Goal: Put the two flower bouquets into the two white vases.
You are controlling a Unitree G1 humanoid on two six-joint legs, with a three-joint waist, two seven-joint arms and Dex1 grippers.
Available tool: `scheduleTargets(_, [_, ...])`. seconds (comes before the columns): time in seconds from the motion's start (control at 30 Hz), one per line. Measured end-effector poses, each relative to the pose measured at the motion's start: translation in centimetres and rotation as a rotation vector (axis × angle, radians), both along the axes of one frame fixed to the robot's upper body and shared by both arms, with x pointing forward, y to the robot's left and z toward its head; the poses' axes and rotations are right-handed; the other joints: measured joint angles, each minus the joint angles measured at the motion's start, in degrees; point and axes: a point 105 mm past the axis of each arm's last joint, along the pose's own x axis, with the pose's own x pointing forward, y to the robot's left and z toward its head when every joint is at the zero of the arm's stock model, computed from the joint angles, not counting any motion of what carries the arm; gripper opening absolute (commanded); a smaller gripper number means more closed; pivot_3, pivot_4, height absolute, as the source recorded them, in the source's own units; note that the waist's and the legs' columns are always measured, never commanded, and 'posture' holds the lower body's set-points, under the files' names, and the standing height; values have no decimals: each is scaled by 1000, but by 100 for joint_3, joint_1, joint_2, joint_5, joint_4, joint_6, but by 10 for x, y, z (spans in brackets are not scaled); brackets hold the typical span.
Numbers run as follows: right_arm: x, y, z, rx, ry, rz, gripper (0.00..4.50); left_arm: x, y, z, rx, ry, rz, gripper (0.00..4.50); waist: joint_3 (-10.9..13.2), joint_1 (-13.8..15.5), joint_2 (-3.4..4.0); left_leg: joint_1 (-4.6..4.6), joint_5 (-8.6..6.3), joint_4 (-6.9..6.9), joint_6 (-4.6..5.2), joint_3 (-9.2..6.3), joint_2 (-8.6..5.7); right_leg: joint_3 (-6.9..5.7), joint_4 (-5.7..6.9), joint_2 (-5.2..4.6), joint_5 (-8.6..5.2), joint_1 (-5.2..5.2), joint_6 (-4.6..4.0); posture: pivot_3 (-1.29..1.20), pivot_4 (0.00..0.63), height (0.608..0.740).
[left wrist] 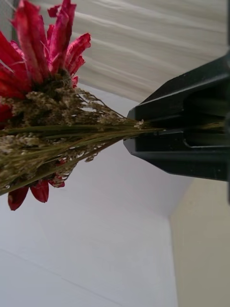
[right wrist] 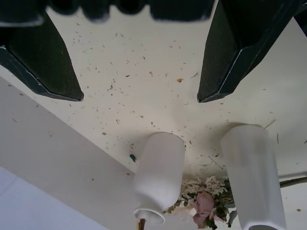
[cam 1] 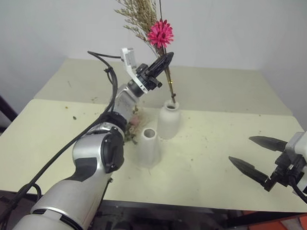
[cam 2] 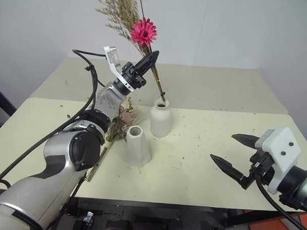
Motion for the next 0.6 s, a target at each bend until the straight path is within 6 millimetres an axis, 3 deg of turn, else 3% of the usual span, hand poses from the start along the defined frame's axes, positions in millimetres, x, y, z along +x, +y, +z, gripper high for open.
scheduleTargets(0.37, [4, 0, 1, 5, -8, 0, 4500, -2, -12, -28, 199, -39, 17, 62, 0, 10, 0, -1, 0, 0, 0, 0, 0, 0, -1, 0, 0, 0, 0, 0, 150, 740])
scheduleTargets(0.6, [5, -1, 0, 1, -9, -7, 4500, -3, -15, -37, 230, -35, 16, 62, 0, 3, 0, 0, 0, 0, 0, 0, 0, 0, 1, 0, 0, 0, 0, 0, 150, 740])
